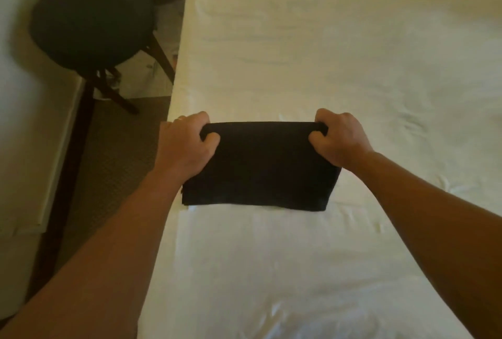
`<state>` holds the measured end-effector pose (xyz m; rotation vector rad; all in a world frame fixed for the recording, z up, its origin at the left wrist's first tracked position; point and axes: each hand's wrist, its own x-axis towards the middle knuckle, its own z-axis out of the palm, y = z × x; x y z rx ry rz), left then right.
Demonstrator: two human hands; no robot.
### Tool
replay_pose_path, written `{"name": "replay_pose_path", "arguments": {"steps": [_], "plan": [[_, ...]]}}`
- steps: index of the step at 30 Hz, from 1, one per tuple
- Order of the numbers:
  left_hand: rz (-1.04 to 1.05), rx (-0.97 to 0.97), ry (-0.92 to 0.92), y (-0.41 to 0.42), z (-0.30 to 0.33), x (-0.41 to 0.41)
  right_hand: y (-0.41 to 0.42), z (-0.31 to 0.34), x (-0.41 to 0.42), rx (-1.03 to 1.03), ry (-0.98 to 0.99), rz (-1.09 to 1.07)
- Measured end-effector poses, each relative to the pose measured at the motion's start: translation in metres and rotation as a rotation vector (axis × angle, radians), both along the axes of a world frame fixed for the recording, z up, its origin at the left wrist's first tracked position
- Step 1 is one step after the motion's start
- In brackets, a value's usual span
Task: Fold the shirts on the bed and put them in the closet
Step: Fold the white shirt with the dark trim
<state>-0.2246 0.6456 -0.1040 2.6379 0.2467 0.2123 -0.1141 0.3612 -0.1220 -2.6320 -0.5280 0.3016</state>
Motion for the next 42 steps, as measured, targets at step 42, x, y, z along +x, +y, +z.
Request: {"name": "replay_pose_path", "arguments": {"steps": [42], "plan": [[0.229, 0.296, 0.539, -0.063, -0.160, -0.092, -0.016, -0.153, -0.124, -0.357, 0.057, 0.240]]}}
